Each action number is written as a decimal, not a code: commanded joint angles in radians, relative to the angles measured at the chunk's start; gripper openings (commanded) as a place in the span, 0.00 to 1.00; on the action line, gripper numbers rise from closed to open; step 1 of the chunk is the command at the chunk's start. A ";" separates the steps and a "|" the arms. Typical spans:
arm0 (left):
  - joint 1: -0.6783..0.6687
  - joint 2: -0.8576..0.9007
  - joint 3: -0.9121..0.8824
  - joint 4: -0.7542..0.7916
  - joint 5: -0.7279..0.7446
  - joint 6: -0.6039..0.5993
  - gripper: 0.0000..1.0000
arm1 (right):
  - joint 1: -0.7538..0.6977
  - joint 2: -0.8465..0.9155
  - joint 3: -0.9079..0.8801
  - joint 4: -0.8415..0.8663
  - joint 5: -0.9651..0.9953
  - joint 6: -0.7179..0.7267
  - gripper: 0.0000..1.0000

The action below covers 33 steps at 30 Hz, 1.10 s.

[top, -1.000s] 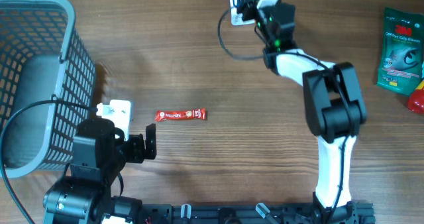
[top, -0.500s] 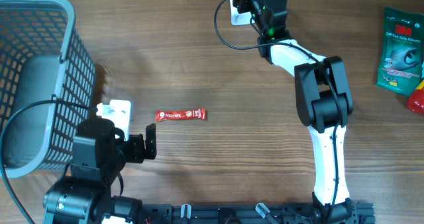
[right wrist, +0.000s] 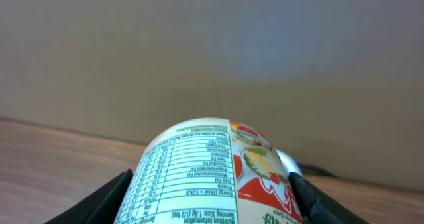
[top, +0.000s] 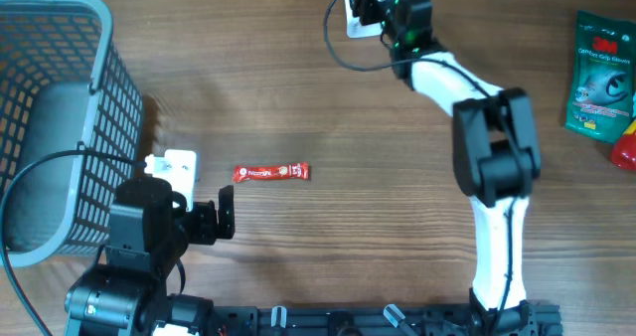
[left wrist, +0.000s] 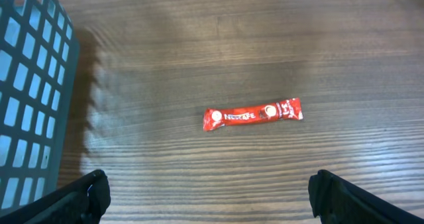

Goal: Scan the item barcode
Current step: 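Hold the jar label up against the scanner face, then carry the jar to the right edge and release it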

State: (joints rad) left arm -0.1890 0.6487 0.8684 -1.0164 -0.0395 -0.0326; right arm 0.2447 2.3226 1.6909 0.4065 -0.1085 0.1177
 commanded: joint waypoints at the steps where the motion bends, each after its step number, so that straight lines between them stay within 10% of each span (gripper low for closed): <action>1: -0.005 -0.005 -0.006 0.002 0.005 -0.009 1.00 | -0.069 -0.259 0.034 -0.132 -0.001 -0.041 0.67; 20: -0.005 -0.005 -0.006 0.002 0.005 -0.009 1.00 | -0.660 -0.446 -0.039 -1.314 0.042 0.116 0.67; 33: -0.005 -0.005 -0.006 0.002 0.005 -0.009 1.00 | -0.782 -0.430 -0.347 -1.244 0.150 0.121 0.67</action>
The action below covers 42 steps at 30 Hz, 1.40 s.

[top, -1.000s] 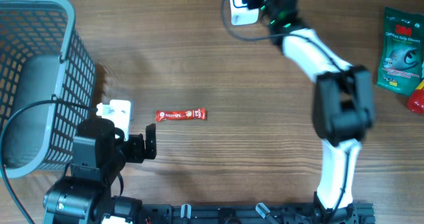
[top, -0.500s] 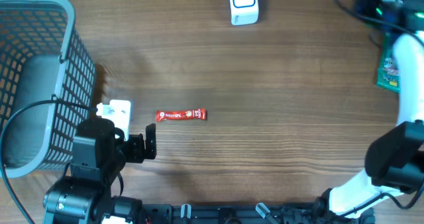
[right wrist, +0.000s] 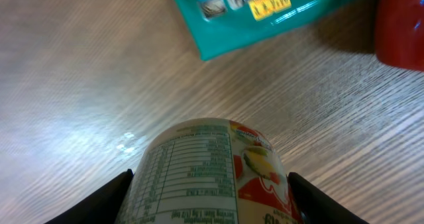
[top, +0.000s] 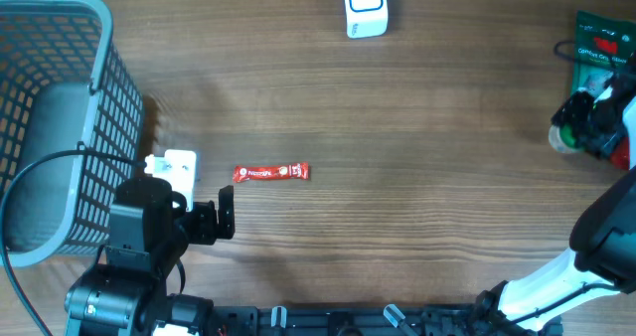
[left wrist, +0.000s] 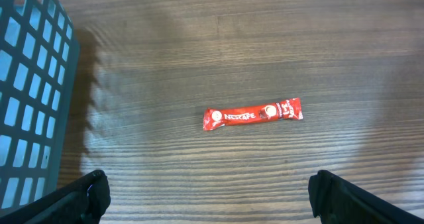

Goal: Scan the item barcode
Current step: 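Carry the jar to the right edge and release it, then reach the right gripper to the red Nescafe stick and grasp it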

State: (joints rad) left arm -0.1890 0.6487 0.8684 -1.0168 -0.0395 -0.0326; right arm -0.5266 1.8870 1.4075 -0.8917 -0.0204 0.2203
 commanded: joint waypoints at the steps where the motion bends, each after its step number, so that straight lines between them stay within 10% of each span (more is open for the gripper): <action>1: -0.005 -0.005 -0.006 0.003 0.005 -0.009 1.00 | -0.012 0.006 -0.079 0.077 0.084 0.019 0.68; 24: -0.005 -0.005 -0.006 0.003 0.005 -0.009 1.00 | -0.139 0.002 -0.021 0.242 0.144 0.022 1.00; 42: -0.005 -0.005 -0.006 0.003 0.005 -0.010 1.00 | -0.004 -0.248 0.068 -0.097 -0.792 0.174 1.00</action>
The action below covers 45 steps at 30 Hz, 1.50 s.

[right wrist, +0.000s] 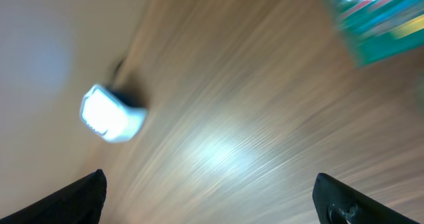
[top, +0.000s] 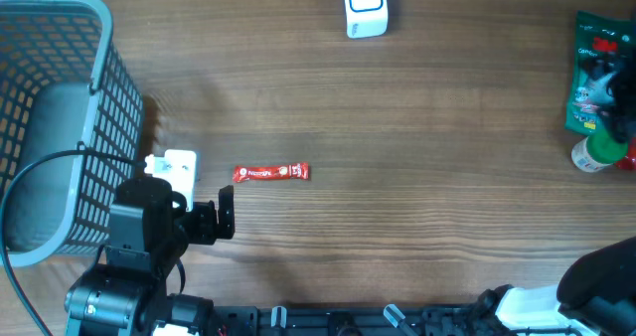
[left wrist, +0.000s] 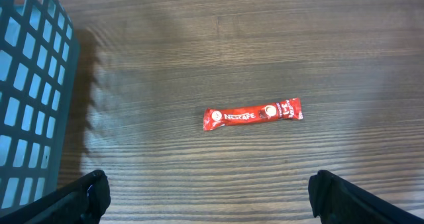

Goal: Scan the item barcode
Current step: 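Reach the right gripper to the red Nescafe stick and grasp it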

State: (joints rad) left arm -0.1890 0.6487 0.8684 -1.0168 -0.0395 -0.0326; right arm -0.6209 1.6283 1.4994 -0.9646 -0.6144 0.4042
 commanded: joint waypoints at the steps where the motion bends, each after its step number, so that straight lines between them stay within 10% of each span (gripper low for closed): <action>1: -0.005 -0.005 -0.006 0.003 0.005 -0.010 1.00 | 0.130 0.013 -0.035 -0.023 -0.196 -0.052 1.00; 8: -0.005 -0.005 -0.006 0.003 0.005 -0.009 1.00 | 0.492 0.021 -0.132 0.099 -0.185 -0.381 1.00; 21: -0.005 -0.005 -0.006 0.003 0.005 -0.010 1.00 | 1.100 0.180 -0.203 0.468 0.173 -0.541 0.96; 45: -0.005 -0.005 -0.006 0.003 0.005 -0.010 1.00 | 1.347 0.439 -0.203 0.695 0.093 -0.825 0.71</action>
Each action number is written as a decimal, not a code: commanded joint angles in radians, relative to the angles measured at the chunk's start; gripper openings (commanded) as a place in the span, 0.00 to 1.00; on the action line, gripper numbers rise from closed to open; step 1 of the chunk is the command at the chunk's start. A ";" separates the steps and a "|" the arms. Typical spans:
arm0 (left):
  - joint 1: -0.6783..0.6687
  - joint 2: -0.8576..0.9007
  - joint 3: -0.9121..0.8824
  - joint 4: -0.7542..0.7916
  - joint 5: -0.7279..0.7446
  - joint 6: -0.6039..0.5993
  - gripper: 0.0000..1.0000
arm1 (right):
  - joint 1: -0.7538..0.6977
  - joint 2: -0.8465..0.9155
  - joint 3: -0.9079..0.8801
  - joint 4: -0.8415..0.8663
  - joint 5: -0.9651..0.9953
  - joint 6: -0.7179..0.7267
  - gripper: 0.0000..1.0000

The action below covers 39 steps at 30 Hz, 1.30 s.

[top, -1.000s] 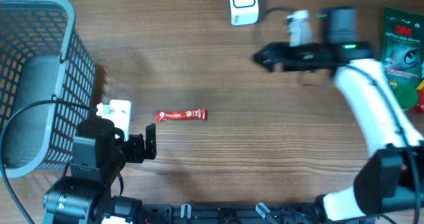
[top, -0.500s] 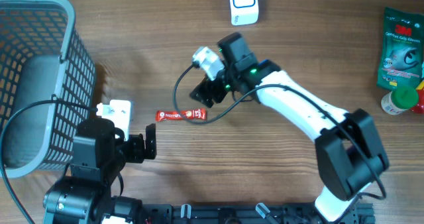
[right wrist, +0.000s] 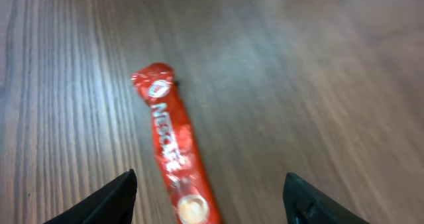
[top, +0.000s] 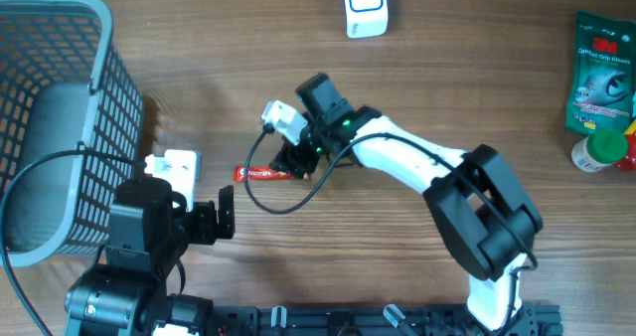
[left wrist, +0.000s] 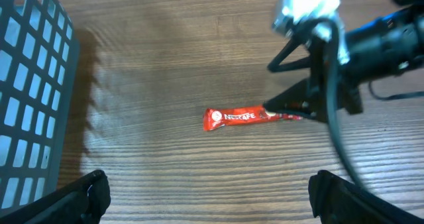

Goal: Scan the item barcode
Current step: 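Reach the right gripper to the red Nescafe stick and grasp it, then lift the Nescafe stick and carry it up toward the scanner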

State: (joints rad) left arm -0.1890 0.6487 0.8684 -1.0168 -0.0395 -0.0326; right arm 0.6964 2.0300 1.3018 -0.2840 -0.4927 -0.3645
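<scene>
A red Nescafe stick sachet (top: 258,174) lies flat on the wooden table, left of centre; it also shows in the left wrist view (left wrist: 232,116). My right gripper (top: 295,161) is low over the sachet's right end, open, its fingers either side of the sachet (right wrist: 173,151) without closing on it (right wrist: 211,199). The white barcode scanner (top: 365,6) stands at the back edge. My left gripper (left wrist: 212,196) is open and empty near the front left, short of the sachet.
A grey mesh basket (top: 99,68) fills the left side. At the far right lie a green packet (top: 600,60), a white bottle with a green cap (top: 593,153) and a red item (top: 628,149). The right arm's cable (top: 283,202) loops beside the sachet.
My right arm was off at the right edge with its gripper open and the bottle standing there. It now reaches across to the sachet, open over its right end. The left arm has not moved.
My right gripper held the labelled bottle at the scanner at the back. Then it held the bottle at the far right by the green packet. Then the bottle stood there alone with the gripper open. Now the gripper is at the red sachet.
</scene>
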 commanded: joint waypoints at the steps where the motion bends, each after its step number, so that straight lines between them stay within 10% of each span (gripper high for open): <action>1: -0.005 -0.005 -0.006 0.003 0.005 -0.010 1.00 | 0.043 0.043 -0.006 0.024 -0.023 -0.067 0.70; 16: -0.005 -0.005 -0.006 0.003 0.005 -0.009 1.00 | 0.115 0.126 -0.006 0.087 0.182 -0.185 0.44; 20: -0.005 -0.005 -0.006 0.003 0.005 -0.010 1.00 | 0.115 0.126 -0.006 0.110 0.211 -0.187 0.05; 39: -0.005 -0.005 -0.006 0.003 0.005 -0.009 1.00 | 0.019 -0.094 -0.006 -0.157 0.379 0.303 0.04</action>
State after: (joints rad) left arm -0.1890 0.6487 0.8684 -1.0168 -0.0395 -0.0326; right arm 0.7528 2.0277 1.2995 -0.3912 -0.0769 -0.2199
